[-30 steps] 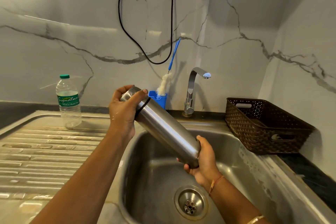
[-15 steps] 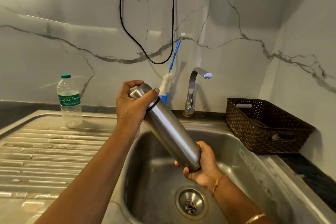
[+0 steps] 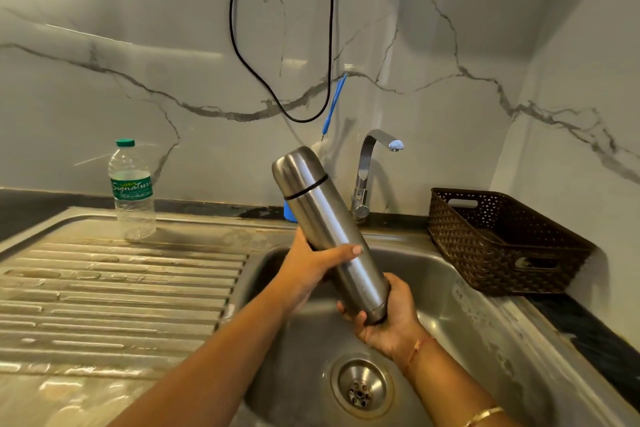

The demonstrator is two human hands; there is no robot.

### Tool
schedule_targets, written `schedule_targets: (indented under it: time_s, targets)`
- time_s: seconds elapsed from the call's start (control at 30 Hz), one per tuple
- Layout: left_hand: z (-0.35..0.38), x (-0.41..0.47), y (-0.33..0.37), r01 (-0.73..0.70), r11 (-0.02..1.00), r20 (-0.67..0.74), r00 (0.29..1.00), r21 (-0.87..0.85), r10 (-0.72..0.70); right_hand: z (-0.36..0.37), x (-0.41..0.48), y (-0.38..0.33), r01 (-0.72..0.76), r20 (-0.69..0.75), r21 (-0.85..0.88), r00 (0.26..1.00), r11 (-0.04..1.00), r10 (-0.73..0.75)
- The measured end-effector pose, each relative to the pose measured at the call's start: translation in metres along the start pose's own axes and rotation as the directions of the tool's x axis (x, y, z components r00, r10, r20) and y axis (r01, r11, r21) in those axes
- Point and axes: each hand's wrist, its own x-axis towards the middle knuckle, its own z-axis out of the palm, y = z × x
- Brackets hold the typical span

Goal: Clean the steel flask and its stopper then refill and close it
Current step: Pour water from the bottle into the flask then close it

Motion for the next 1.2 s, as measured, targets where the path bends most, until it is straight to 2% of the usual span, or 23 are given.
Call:
schedule_targets:
  time_s: [0.07, 0.13, 0.23, 0.3, 0.37, 0.47, 0.57, 0.63, 0.8, 0.9, 0.97, 1.1, 1.13, 1.2]
  targets:
    - [-0.001, 0.003, -0.002, -0.025, 0.998, -0.07, 0.997, 0.058, 0.029, -0.002, 0.0, 0.001, -0.054, 0.015, -0.043, 0.998, 0.998, 0.055]
    - [-0.005, 0.007, 0.001, -0.069, 0.978, -0.117, 0.989, 0.198, 0.094, -0.003, 0.003, 0.004, -0.068, -0.011, -0.181, 0.998, 0.981, 0.067]
    - [-0.009, 0.006, 0.01, -0.196, 0.835, -0.095, 0.955, 0.515, 0.283, 0.002, 0.01, 0.009, 0.068, -0.095, -0.479, 0.987, 0.875, -0.129]
    - [-0.006, 0.004, 0.015, -0.276, 0.713, -0.046, 0.917, 0.645, 0.396, 0.005, 0.012, 0.009, 0.157, -0.132, -0.528, 0.956, 0.835, -0.263]
    - [0.0, 0.003, 0.016, -0.291, 0.664, -0.034, 0.902, 0.689, 0.431, 0.007, 0.011, 0.007, 0.188, -0.151, -0.572, 0.933, 0.798, -0.327]
    - [0.002, 0.005, 0.001, -0.203, 0.685, -0.084, 0.929, 0.699, 0.36, 0.008, 0.007, 0.008, 0.237, -0.119, -0.673, 0.9, 0.701, -0.419]
    - [-0.006, 0.007, -0.017, -0.091, 0.686, -0.149, 0.948, 0.722, 0.282, 0.01, 0.006, 0.01, 0.341, -0.025, -0.742, 0.846, 0.577, -0.532]
    - [-0.012, 0.007, -0.02, -0.056, 0.685, -0.179, 0.947, 0.727, 0.267, 0.013, 0.004, 0.012, 0.388, 0.059, -0.766, 0.836, 0.512, -0.546]
    - [-0.023, 0.012, -0.012, -0.041, 0.756, -0.23, 0.94, 0.654, 0.25, 0.02, -0.001, 0.02, 0.581, 0.349, -0.654, 0.8, 0.484, -0.489]
    - [-0.026, 0.012, -0.007, -0.025, 0.824, -0.325, 0.912, 0.566, 0.25, 0.025, 0.002, 0.029, 0.651, 0.485, -0.708, 0.729, 0.274, -0.482]
    - [-0.027, 0.01, -0.003, -0.006, 0.861, -0.395, 0.887, 0.508, 0.239, 0.033, 0.006, 0.033, 0.648, 0.52, -0.753, 0.692, 0.114, -0.5]
    - [-0.045, 0.005, 0.008, 0.03, 0.929, -0.491, 0.855, 0.369, 0.168, 0.056, 0.01, 0.039, 0.648, 0.602, -0.752, 0.597, -0.123, -0.53]
    - [-0.052, 0.004, 0.011, 0.039, 0.937, -0.505, 0.85, 0.348, 0.152, 0.063, 0.011, 0.04, 0.646, 0.615, -0.749, 0.593, -0.148, -0.52]
    - [-0.066, -0.001, 0.02, 0.043, 0.945, -0.518, 0.844, 0.325, 0.14, 0.081, 0.014, 0.042, 0.651, 0.593, -0.755, 0.627, -0.077, -0.505]
